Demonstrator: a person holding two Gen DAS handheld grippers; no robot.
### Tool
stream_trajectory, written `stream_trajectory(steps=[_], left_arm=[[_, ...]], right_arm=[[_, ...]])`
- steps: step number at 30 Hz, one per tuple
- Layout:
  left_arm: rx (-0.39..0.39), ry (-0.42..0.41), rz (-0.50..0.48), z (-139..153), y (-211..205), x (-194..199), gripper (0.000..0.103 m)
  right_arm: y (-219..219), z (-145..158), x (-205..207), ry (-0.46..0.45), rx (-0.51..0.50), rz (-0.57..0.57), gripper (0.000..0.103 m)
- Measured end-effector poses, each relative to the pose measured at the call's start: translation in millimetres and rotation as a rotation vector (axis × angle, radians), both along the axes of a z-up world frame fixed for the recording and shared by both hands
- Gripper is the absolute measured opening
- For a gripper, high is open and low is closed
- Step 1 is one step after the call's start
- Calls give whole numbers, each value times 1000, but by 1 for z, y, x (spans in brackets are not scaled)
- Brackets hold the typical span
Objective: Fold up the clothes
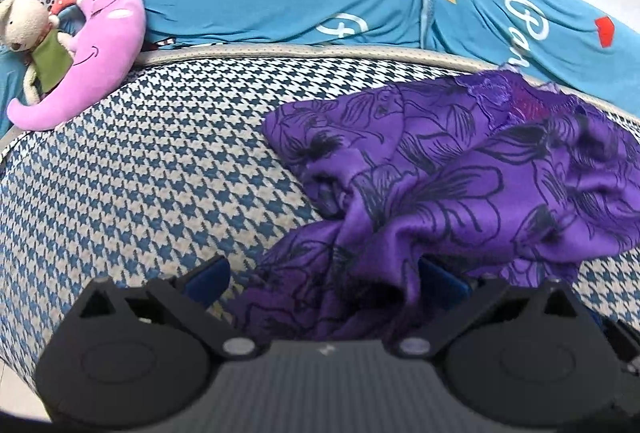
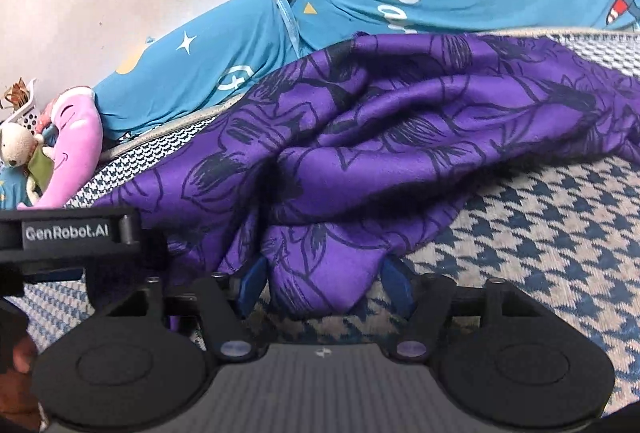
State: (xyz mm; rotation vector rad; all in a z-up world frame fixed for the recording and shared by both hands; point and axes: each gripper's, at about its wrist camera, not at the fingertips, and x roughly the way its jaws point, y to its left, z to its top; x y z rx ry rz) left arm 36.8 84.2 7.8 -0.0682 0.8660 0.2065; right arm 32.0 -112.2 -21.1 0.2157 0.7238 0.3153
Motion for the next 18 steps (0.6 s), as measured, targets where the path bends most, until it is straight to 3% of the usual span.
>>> stream_trajectory(steps=[1,4,6,12,18], left_arm=[[-1,-1,5,0,1,0,103],[-4,0,11,0,1,1,103],[5,-4,12,0,-1,0,103],[53,-42,9,5,-4,-3,103],[61,-85,21,11,1,-11,103]], right_arm=[[2,0,0,-6,-12,0,52],[4,1,1,-13,-34,10,23],[4,3,0,-11,-34,17,18],[-12,24,-21,-53,-20,4,14],[-40,62,-58,-155,-44,-26,14]])
